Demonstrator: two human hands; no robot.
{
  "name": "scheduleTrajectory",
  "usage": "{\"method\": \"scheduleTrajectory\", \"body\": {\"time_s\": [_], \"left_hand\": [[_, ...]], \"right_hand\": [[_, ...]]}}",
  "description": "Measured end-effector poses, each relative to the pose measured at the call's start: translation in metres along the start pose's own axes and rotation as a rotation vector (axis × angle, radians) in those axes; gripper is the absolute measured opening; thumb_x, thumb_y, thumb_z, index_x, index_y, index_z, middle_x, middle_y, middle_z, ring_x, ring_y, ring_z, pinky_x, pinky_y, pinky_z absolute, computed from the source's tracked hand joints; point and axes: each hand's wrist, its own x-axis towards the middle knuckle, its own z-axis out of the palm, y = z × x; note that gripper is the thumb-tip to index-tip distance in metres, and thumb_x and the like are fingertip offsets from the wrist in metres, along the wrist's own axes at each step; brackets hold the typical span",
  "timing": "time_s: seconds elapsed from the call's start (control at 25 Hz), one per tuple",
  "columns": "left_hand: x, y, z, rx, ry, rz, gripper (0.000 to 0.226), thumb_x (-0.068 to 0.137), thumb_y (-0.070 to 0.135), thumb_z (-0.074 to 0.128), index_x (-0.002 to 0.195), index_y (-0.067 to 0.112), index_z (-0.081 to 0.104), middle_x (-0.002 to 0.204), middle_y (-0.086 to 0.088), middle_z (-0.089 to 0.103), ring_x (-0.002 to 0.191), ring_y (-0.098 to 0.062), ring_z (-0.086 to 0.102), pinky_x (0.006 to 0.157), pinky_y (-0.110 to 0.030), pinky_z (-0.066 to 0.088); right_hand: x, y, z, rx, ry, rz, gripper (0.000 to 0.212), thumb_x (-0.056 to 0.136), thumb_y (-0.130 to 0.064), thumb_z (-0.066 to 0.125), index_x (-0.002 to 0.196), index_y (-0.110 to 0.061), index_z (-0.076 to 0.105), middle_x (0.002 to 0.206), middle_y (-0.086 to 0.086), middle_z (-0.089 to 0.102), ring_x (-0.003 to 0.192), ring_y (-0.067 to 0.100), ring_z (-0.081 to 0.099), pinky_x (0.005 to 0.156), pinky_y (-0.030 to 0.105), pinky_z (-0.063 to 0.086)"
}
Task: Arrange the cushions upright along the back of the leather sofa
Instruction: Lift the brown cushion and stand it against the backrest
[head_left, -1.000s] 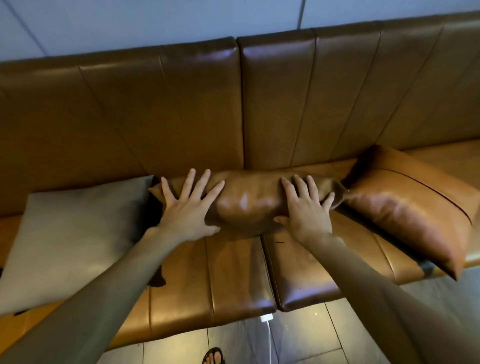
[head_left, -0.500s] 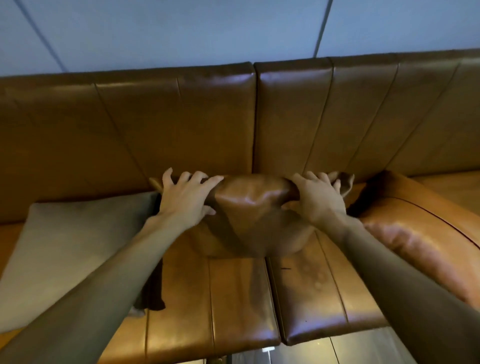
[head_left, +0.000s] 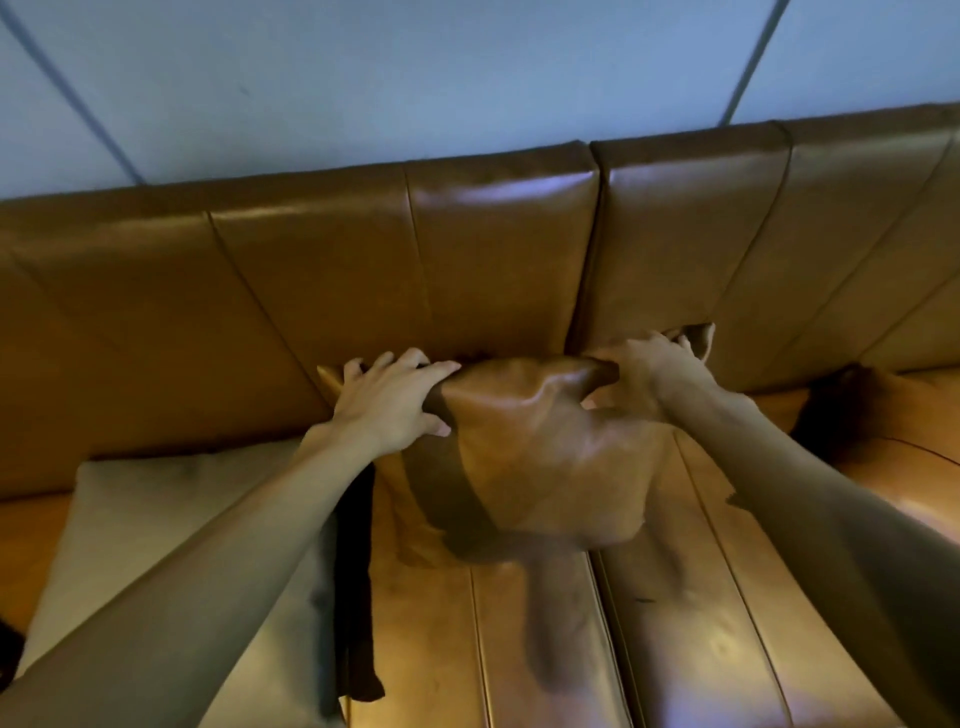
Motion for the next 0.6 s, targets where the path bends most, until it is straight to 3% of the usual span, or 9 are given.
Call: {"method": "scheduleTrajectory", "body": {"time_s": [0.2, 0.48, 0.6], "left_hand": [[0.026, -0.014, -0.003, 0.005, 0.043, -0.041, 0.075, 0.085, 0.055, 0.064, 0.149, 0.045, 0.025, 0.148, 0.005, 0.039, 0.136, -0.028, 0.035, 0.109, -0.054, 0.026], [0.037, -0.014, 0.005, -0.019, -0.006, -0.075, 0.08, 0.086, 0.053, 0.064, 0.151, 0.041, 0.019, 0.153, 0.002, 0.032, 0.141, -0.028, 0.028, 0.115, -0.058, 0.016], [0.036, -0.019, -0.006, -0.025, 0.01, -0.071, 0.08, 0.083, 0.054, 0.066, 0.149, 0.042, 0.024, 0.151, 0.004, 0.035, 0.139, -0.027, 0.032, 0.11, -0.057, 0.023]], "right_hand": [[0.033, -0.005, 0.001, 0.012, 0.085, -0.028, 0.045, 0.086, -0.05, 0.062, 0.13, -0.039, 0.056, 0.131, -0.001, 0.057, 0.13, 0.028, 0.041, 0.113, 0.058, 0.017], [0.048, 0.0, 0.013, 0.045, 0.078, -0.056, 0.058, 0.088, -0.05, 0.061, 0.142, -0.036, 0.046, 0.144, 0.0, 0.048, 0.137, 0.029, 0.032, 0.115, 0.063, 0.007], [0.053, -0.001, 0.001, 0.03, 0.082, -0.068, 0.055, 0.086, -0.05, 0.064, 0.137, -0.037, 0.051, 0.139, -0.001, 0.052, 0.134, 0.028, 0.037, 0.115, 0.062, 0.012]]}}
